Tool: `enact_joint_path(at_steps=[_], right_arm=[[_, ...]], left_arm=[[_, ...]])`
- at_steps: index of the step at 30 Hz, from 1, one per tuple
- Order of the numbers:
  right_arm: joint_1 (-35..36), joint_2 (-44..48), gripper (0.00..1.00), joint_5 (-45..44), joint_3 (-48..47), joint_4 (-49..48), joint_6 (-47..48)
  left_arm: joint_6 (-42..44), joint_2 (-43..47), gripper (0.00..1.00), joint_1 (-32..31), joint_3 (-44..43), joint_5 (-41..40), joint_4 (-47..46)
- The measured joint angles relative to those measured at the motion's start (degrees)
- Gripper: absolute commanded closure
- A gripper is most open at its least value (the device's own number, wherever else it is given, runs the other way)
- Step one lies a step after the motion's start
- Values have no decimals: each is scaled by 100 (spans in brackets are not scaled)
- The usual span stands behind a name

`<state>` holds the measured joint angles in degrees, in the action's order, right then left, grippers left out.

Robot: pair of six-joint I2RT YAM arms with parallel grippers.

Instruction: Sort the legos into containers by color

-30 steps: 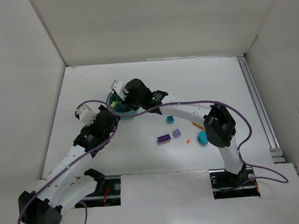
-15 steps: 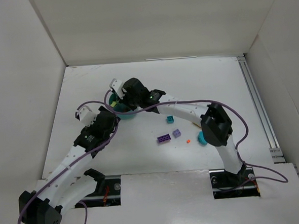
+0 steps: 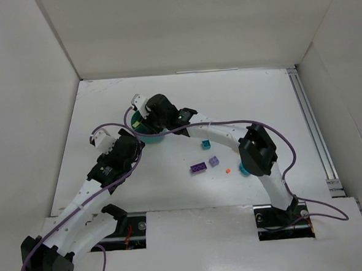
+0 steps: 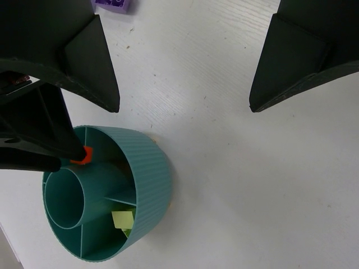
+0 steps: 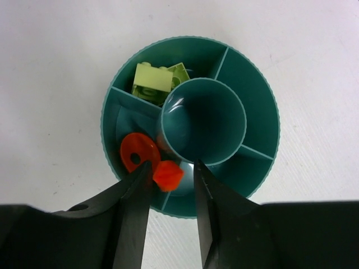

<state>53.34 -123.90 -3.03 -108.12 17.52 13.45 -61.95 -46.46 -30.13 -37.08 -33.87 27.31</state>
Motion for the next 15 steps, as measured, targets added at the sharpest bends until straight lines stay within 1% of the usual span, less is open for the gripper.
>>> enact_joint_path(at_steps=[2, 3, 4, 12, 13, 15], right_arm=[[0, -22, 54, 7, -11, 4, -22], [0, -31, 54, 7, -11, 9, -22], [0, -33, 50, 7, -11, 15, -22], [0, -15, 48, 59, 31, -13, -28], [0, 13, 47, 63, 72, -9, -26], [2, 122, 40, 35, 216, -4, -17]], left_arm=[[2, 11, 0, 0, 0, 0, -9], [2, 15, 0, 0, 0, 0, -7], [4, 20, 0, 0, 0, 0, -11], [55, 24, 0, 0, 0, 66, -24], [85, 24, 0, 0, 2, 90, -48], [219, 46, 0, 0, 24, 177, -146]])
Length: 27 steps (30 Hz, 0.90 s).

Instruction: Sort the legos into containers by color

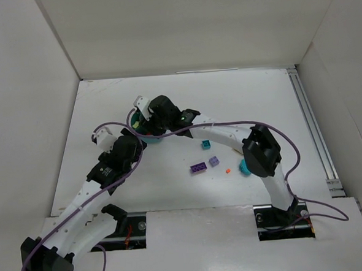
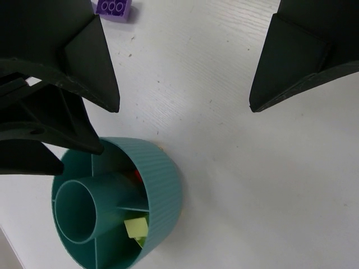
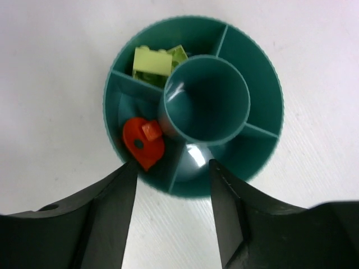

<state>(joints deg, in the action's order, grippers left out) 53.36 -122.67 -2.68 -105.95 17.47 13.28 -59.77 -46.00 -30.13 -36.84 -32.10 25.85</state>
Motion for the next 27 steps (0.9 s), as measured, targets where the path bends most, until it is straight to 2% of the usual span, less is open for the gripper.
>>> enact_joint_path(at_steps=[2, 3, 5, 7, 9, 12, 14, 17, 21, 23, 26, 27], right_arm=[[0, 238, 32, -111, 238, 17, 0], [0, 407, 26, -212, 391, 0, 9], [-2, 879, 19, -431, 745, 28, 20], [-48, 1438, 6, -612, 1093, 31, 4], [-166, 2181, 0, -750, 1582, 50, -50], [-623, 3309, 0, -907, 2441, -22, -216], [-1123, 4030, 0, -1036, 3082, 28, -339], [-1871, 4887, 0, -1226, 3923, 323, -511], [-2592, 5818, 0, -1394, 4848, 890, -608], [-2881, 6264, 0, -1432, 5193, 1163, -623], [-3320, 6793, 0, -1453, 5541, 1370, -629], [-3460, 6940, 2, -1469, 5635, 1416, -629]], left_arm=[[205, 35, 0, 2, 28, 195, -140], [422, 48, 0, 7, 59, 352, -306], [920, 50, 0, -68, 101, 813, -684], [1405, 37, 0, -302, 168, 1405, -1241], [1860, -42, 0, -671, 181, 1864, -1709], [2426, -286, 0, -1292, 155, 2122, -2271], [2826, -800, 0, -2096, 31, 2179, -2538], [3405, -1493, 1, -2903, -216, 2330, -2863], [4140, -2629, 14, -3582, -804, 2669, -3202], [4433, -3270, 21, -3744, -1211, 2916, -3318], [4758, -4098, 27, -3849, -1779, 3237, -3416], [4850, -4352, 35, -3875, -1947, 3311, -3436]])
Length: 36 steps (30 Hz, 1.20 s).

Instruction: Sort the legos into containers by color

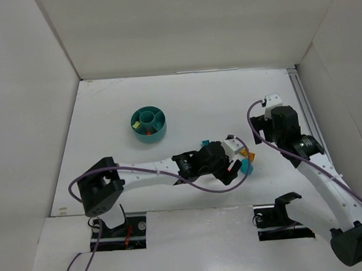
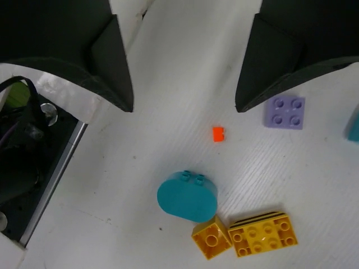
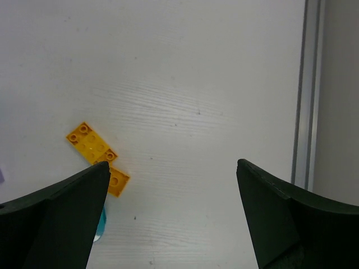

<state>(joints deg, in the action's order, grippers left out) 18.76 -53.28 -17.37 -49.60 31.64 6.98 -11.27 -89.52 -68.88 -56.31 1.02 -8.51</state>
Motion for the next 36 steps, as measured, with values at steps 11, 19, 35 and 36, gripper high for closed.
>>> enact_joint_path(at_steps=[11, 19, 35, 36], right_arm=[[-1257, -251, 10, 702, 289, 50, 376], [-1353, -376, 10, 1054, 350, -15, 581], [-1353, -376, 10, 1134, 361, -39, 684], [-1353, -376, 10, 1134, 361, -42, 686]], left_arm=[[402, -1650, 56, -28, -1056, 118, 184], [393, -2028, 60, -28, -1220, -321, 382], [328, -2243, 63, 240, -1255, -273, 376], [328, -2245, 66, 238, -1255, -264, 376]])
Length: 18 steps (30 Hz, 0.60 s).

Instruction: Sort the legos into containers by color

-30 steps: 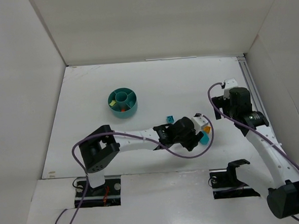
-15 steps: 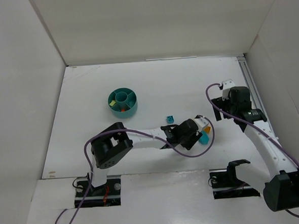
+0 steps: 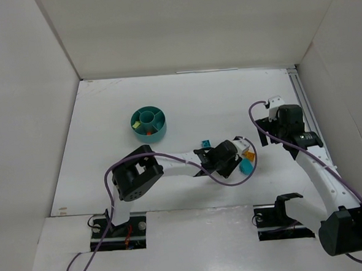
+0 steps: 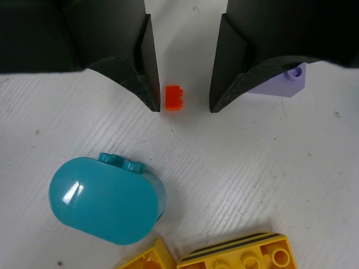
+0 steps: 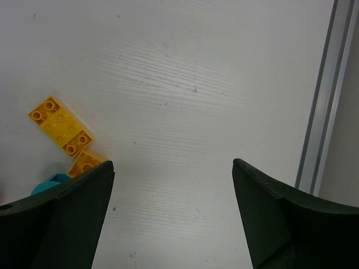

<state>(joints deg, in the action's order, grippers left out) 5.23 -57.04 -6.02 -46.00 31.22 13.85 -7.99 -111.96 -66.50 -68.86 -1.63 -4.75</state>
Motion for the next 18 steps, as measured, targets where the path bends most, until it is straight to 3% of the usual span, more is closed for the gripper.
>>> enact_joint_path(at_steps=[2, 18], right_arm=[[-20, 0, 10, 0, 2, -11, 13], [-107, -149, 10, -87, 136, -168, 33]], left_arm=[[0, -11, 76, -2, -4, 13, -9], [-70, -57, 77, -94, -50, -146, 44]])
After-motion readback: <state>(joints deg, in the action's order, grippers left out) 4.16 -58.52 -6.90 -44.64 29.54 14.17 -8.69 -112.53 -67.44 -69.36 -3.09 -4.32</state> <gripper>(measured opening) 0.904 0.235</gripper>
